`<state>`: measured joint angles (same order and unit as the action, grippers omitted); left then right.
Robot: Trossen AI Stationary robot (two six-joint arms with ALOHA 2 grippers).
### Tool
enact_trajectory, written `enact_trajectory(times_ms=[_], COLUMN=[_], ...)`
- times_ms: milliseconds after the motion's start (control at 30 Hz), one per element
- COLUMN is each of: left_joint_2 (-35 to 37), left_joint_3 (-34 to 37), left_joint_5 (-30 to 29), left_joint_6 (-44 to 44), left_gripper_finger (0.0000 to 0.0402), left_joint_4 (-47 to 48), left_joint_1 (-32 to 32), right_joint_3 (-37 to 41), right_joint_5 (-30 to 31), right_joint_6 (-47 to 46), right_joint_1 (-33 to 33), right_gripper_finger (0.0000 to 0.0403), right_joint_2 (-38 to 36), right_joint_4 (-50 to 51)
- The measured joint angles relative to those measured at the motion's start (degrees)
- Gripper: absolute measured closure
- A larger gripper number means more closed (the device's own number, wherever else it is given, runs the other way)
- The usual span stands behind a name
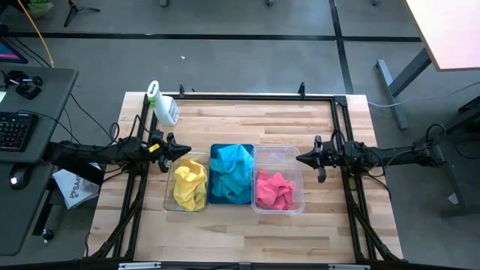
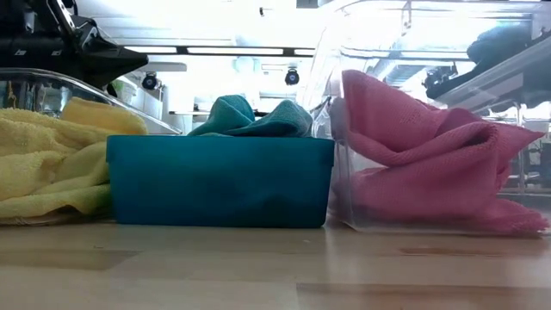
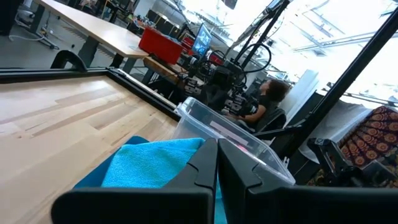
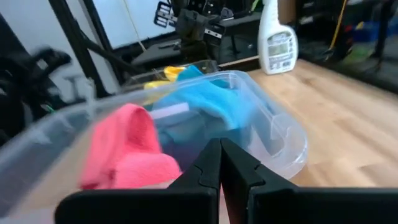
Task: Sort microfiber towel by color & place in baskets
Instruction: Return to Home Position
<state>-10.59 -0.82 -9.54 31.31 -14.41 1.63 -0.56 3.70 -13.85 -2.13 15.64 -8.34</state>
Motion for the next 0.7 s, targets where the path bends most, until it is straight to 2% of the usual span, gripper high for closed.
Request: enact_trajectory(times_ms=[167, 533, 700], left_joint_2=[0.0, 0.0, 0.0], left_joint_3=[0.0, 0.0, 0.0], left_joint_5=[0.0, 0.0, 0.0], left_joint_6=[0.0, 0.0, 0.0], left_gripper_finger=[0.0401, 0.0401, 0.0401], left_joint_4=[0.0, 0.0, 0.0], left_joint_1=[0.0, 0.0, 0.0], right_joint_3=[0.0, 0.0, 0.0], right_joint_5=[1.9, 1.9, 1.9], right_joint_6=[7.6, 7.9, 7.9], right_joint_1=[0.0, 0.0, -0.1], right_gripper_finger=[0.0403, 0.0403, 0.0403], right_joint_2=[0.0, -0.1, -4.8], right_joint_4=[1.1, -0.1, 1.0])
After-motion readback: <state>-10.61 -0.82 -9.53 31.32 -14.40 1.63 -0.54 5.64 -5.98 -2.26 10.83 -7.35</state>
